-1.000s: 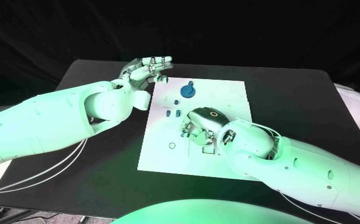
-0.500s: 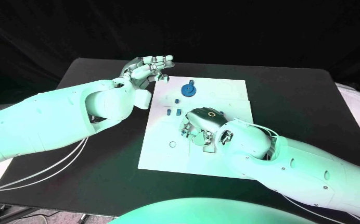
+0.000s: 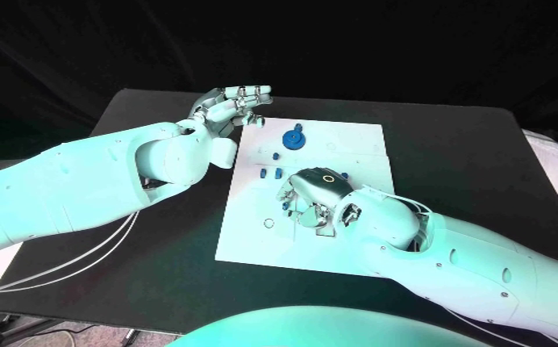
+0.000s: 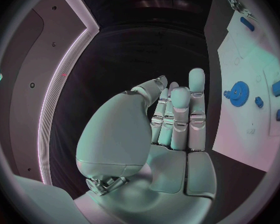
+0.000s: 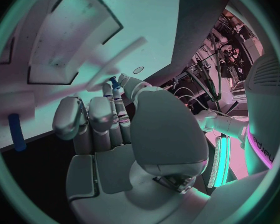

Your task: Assemble the parts on the task board

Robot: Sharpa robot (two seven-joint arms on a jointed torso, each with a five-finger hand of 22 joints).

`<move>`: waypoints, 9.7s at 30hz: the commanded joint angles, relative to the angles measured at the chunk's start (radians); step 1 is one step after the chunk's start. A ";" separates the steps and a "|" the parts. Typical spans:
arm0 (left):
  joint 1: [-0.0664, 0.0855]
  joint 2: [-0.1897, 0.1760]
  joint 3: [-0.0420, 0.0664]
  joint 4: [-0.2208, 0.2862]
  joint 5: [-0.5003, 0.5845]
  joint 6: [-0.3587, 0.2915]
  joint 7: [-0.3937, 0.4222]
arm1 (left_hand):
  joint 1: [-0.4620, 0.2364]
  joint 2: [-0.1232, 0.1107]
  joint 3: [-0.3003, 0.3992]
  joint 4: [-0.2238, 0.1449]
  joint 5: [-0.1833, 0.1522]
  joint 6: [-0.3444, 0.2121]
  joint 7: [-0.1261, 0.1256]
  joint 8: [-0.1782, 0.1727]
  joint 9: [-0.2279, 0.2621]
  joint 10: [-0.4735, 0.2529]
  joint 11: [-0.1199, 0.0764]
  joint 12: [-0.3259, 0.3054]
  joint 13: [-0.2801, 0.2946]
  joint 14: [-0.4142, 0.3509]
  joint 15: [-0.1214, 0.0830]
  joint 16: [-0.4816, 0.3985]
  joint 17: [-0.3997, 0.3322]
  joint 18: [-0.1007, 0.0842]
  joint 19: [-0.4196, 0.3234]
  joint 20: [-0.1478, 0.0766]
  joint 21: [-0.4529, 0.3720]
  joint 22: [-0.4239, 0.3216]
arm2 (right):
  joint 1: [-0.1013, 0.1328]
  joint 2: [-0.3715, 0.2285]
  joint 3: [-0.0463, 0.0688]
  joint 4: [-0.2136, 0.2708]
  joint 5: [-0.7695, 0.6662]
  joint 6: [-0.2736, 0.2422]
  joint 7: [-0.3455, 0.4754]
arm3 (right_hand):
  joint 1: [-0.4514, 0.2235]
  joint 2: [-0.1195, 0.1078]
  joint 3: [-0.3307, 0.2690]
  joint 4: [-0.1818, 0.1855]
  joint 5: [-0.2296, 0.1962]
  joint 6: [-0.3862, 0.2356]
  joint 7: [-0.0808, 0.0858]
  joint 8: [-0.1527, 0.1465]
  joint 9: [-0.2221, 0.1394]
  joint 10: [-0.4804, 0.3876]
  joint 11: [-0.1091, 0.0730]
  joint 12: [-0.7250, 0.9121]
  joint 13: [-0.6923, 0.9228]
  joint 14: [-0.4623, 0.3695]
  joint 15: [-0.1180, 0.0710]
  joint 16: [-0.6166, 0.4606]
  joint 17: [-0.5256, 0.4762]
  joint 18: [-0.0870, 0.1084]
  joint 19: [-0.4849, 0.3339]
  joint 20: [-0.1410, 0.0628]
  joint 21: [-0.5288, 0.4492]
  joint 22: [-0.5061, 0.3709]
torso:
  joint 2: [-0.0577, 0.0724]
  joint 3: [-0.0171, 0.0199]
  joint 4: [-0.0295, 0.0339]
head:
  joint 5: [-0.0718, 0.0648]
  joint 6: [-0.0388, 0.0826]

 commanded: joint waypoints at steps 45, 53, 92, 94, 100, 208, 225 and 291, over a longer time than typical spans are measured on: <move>-0.005 -0.006 -0.002 -0.005 -0.019 0.004 0.008 | -0.014 0.000 -0.008 0.001 0.007 -0.011 -0.001 0.009 0.002 -0.014 0.000 0.018 0.003 -0.008 0.004 0.013 0.003 0.018 -0.002 0.006 -0.009 -0.003 | 0.095 -0.267 0.059 0.083 0.092 0.128 -0.033 | 0.048 0.034 -0.185 0.017 0.013 -0.008 -0.033 0.001 0.004 -0.029 -0.007 0.066 0.005 0.002 0.000 -0.011 -0.024 0.008 -0.003 0.001 -0.016 -0.016 | -0.001 -0.0001 -0.0109 | -0.024 0.033; -0.005 -0.003 -0.002 -0.006 -0.019 0.007 0.007 | -0.014 0.000 -0.009 0.001 0.007 -0.011 -0.001 0.010 0.002 -0.014 0.000 0.019 0.003 -0.008 0.004 0.014 0.003 0.018 -0.002 0.006 -0.009 -0.003 | 0.092 -0.244 0.054 0.059 0.084 0.106 -0.036 | 0.063 0.072 -0.159 0.025 0.008 0.016 -0.023 0.004 0.006 0.006 -0.014 0.082 0.003 0.004 -0.006 -0.006 -0.021 0.006 0.006 -0.004 -0.007 -0.004 | -0.003 -0.0002 -0.0088 | -0.027 0.032; -0.007 -0.004 -0.003 -0.011 -0.014 0.017 -0.006 | -0.014 0.001 -0.009 0.001 0.007 -0.013 -0.001 0.011 0.002 -0.017 0.000 0.022 0.004 -0.008 0.004 0.016 0.004 0.019 -0.002 0.006 -0.009 -0.003 | 0.086 -0.236 0.065 0.101 0.152 -0.201 0.041 | 0.097 0.076 0.089 -0.056 0.013 0.133 -0.023 0.037 0.021 0.175 -0.039 0.075 0.007 0.016 -0.028 0.049 0.029 -0.007 0.040 -0.030 0.043 0.066 | -0.004 -0.0004 -0.0114 | -0.022 0.029; -0.008 -0.003 -0.003 -0.012 -0.009 0.020 -0.007 | -0.014 0.000 -0.009 0.000 0.007 -0.013 -0.001 0.011 0.002 -0.018 0.000 0.022 0.004 -0.008 0.004 0.015 0.002 0.019 -0.002 0.006 -0.009 -0.003 | 0.080 -0.225 0.066 0.102 0.157 -0.192 0.047 | 0.092 0.074 0.089 -0.056 0.012 0.134 -0.023 0.038 0.021 0.175 -0.039 0.073 0.007 0.016 -0.027 0.050 0.030 -0.007 0.040 -0.030 0.043 0.066 | -0.005 -0.0009 -0.0125 | -0.020 0.031; -0.008 0.004 -0.003 -0.018 -0.004 0.027 -0.009 | -0.015 0.000 -0.010 0.000 0.006 -0.014 -0.001 0.011 0.002 -0.019 0.001 0.023 0.004 -0.009 0.004 0.015 0.001 0.019 -0.002 0.006 -0.009 -0.003 | 0.052 -0.169 0.060 0.109 0.162 -0.167 0.065 | 0.084 0.072 0.090 -0.056 0.013 0.133 -0.023 0.037 0.021 0.175 -0.039 0.070 0.007 0.016 -0.027 0.051 0.031 -0.007 0.039 -0.029 0.043 0.067 | -0.009 -0.0032 -0.0102 | -0.012 0.028; -0.020 0.015 -0.006 -0.032 -0.015 0.065 -0.028 | -0.016 0.003 -0.011 0.000 0.006 -0.018 0.000 0.015 0.002 -0.025 0.001 0.031 0.005 -0.013 0.004 0.014 -0.005 0.019 -0.002 0.007 -0.011 -0.004 | -0.017 -0.457 0.061 0.286 0.257 -0.029 -0.250 | -0.136 0.120 -0.526 0.181 0.137 0.005 -0.045 0.086 0.035 0.294 -0.077 0.966 0.904 0.054 -0.054 0.298 0.340 -0.046 0.139 -0.052 0.164 0.264 | -0.018 -0.0069 -0.0542 | -0.049 0.032; -0.023 0.012 -0.006 -0.033 -0.016 0.068 -0.029 | -0.015 0.003 -0.011 -0.001 0.007 -0.018 0.000 0.015 0.002 -0.026 0.001 0.031 0.005 -0.013 0.004 0.014 -0.005 0.019 -0.002 0.007 -0.011 -0.004 | -0.027 -0.417 0.059 0.250 0.202 0.092 -0.266 | -0.176 0.170 -0.572 0.181 0.126 0.010 -0.049 0.109 0.055 0.296 -0.078 1.013 0.988 0.054 -0.054 0.303 0.349 -0.046 0.137 -0.051 0.166 0.267 | -0.016 -0.0065 -0.0579 | -0.047 0.031; -0.028 0.023 -0.006 -0.028 -0.017 0.077 -0.035 | -0.017 0.004 -0.012 -0.001 0.007 -0.021 0.001 0.017 0.002 -0.031 0.002 0.036 0.005 -0.014 0.005 0.015 -0.006 0.019 -0.003 0.007 -0.012 -0.004 | -0.055 -0.259 0.060 0.204 0.395 -0.017 -0.267 | -0.150 0.269 -0.579 0.182 0.234 0.079 -0.087 0.176 0.183 0.337 -0.111 1.034 1.103 0.060 -0.081 0.321 0.387 -0.051 0.149 -0.075 0.178 0.292 | -0.016 -0.0089 -0.0591 | -0.030 0.027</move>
